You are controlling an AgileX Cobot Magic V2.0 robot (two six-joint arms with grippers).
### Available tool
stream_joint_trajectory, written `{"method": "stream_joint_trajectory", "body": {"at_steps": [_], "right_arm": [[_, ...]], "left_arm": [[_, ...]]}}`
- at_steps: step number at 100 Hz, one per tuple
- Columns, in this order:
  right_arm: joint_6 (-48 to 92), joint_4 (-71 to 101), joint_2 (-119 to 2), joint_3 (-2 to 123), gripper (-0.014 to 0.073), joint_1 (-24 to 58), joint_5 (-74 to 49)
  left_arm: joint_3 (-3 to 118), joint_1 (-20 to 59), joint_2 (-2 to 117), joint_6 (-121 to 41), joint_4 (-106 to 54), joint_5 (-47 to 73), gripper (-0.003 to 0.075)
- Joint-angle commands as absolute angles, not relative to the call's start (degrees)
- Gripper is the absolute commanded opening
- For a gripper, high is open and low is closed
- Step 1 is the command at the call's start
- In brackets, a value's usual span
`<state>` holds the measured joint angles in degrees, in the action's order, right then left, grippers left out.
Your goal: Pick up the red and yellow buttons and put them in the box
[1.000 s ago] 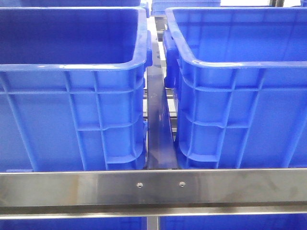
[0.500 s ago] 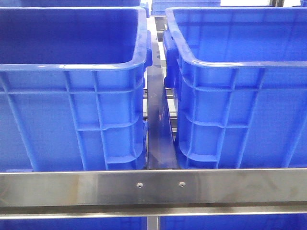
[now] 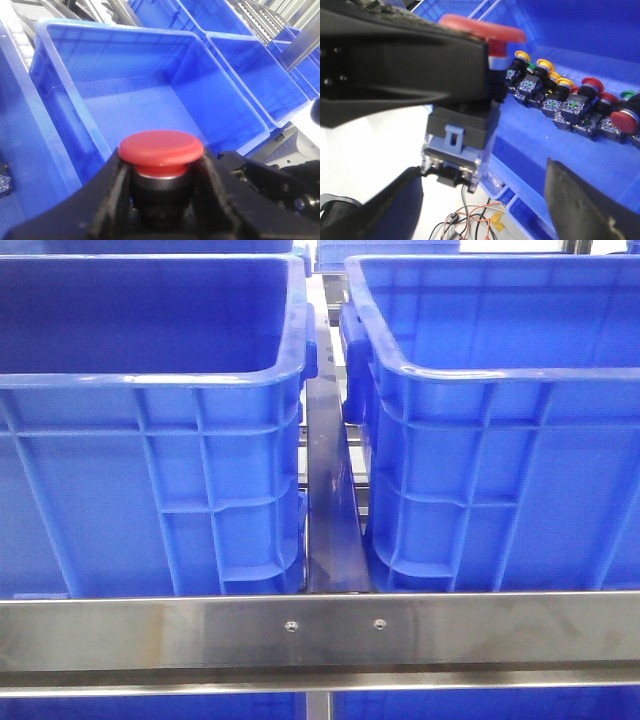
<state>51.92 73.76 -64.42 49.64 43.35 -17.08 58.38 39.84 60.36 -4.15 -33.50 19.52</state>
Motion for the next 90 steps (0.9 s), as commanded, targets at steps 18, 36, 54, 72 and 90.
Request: {"method": "stream_joint_trajectory", "body": {"at_steps": [18,36,54,72,90], "right_arm": [[52.61,75.17,-65.06,54.4,0.0533,43.58,-15.77],[52.61,75.17,-67.42,54.98,0.0532,43.58,-16.25],[52.66,75.17,-68.5,54.98,0.0531,43.58,-14.99],[53.47,75.17,-68.5,55.21,0.0528,43.58,-14.63],[53.47,75.17,-68.5,55.21,0.0413,43.58,-14.81]], "left_arm": [[60.04,40.33,61.72,-4.37,-34.37,15.41,-0.0019],[60.04,40.33,63.22,-4.37,-35.21,15.54,-0.0019],[60.04,40.33,63.26,-4.37,-35.21,15.44,-0.0019],[60.04,40.33,63.26,-4.37,-35.3,15.44,-0.0019],[60.04,40.33,63.26,-4.37,-35.68,15.44,-0.0019]]}}
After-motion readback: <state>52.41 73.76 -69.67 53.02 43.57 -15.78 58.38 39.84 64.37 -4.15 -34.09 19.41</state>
